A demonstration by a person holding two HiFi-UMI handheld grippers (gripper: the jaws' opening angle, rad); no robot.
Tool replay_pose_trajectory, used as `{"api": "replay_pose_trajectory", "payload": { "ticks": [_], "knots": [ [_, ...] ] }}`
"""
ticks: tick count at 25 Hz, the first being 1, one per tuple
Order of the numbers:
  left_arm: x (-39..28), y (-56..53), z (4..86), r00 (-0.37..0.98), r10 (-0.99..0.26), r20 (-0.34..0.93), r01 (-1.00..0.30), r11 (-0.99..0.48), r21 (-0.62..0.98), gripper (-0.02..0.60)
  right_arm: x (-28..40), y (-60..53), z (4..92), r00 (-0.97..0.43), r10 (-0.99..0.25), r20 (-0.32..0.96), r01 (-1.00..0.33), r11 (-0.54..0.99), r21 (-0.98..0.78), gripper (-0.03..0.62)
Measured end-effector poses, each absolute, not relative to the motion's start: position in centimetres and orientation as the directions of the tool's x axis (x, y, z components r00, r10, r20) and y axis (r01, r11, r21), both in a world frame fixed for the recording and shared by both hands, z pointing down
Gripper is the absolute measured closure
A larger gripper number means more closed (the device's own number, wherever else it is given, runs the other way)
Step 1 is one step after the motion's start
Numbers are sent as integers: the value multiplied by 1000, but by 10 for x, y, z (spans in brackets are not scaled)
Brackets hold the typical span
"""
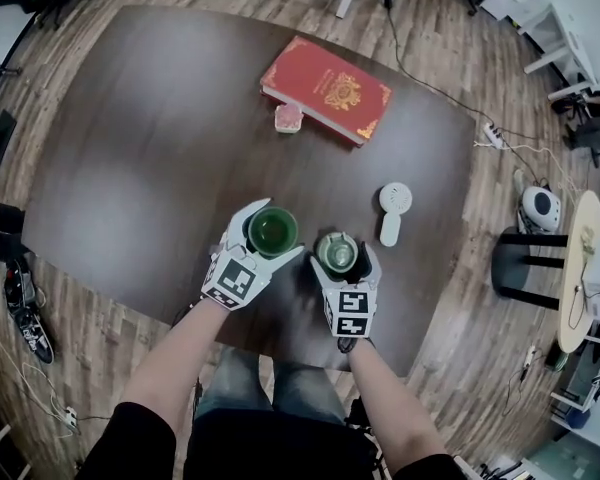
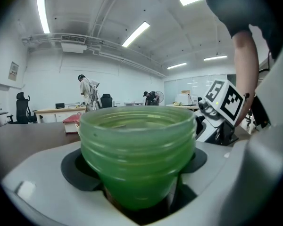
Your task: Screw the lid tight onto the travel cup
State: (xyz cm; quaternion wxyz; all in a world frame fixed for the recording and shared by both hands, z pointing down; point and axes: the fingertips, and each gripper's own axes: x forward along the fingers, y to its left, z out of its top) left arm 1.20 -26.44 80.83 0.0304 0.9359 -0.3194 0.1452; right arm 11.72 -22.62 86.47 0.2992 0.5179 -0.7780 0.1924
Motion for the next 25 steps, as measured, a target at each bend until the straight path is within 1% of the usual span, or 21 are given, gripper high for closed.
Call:
{"api": "replay_pose_trajectory", "payload": {
  "ticks": [1,8,10,16,21,25],
  "knots": [
    [12,-264,810,754,-588,292,-606,-794,-33,170,117,-226,866,-276,-692,667,-920,392,26,106],
    [11,-265,808,757,-585,291,-603,-797,-32,170,113,-226,865,-279,-690,667,-914,405,36,111],
    [11,-266,807,758,-585,289,-603,-797,-32,170,111,-226,864,-287,-689,665,-907,419,44,149],
    [10,-266,811,756,-589,287,-609,-793,-24,170,111,-225,867,-303,-678,670,-900,434,33,151],
    [7,-260,796,764,-576,290,-604,-797,6,167,112,-222,846,-367,-667,648,-867,499,23,152],
    [10,-243,760,798,-531,286,-559,-829,21,167,111,-222,790,-458,-660,595,-816,578,13,151]
  ]
}}
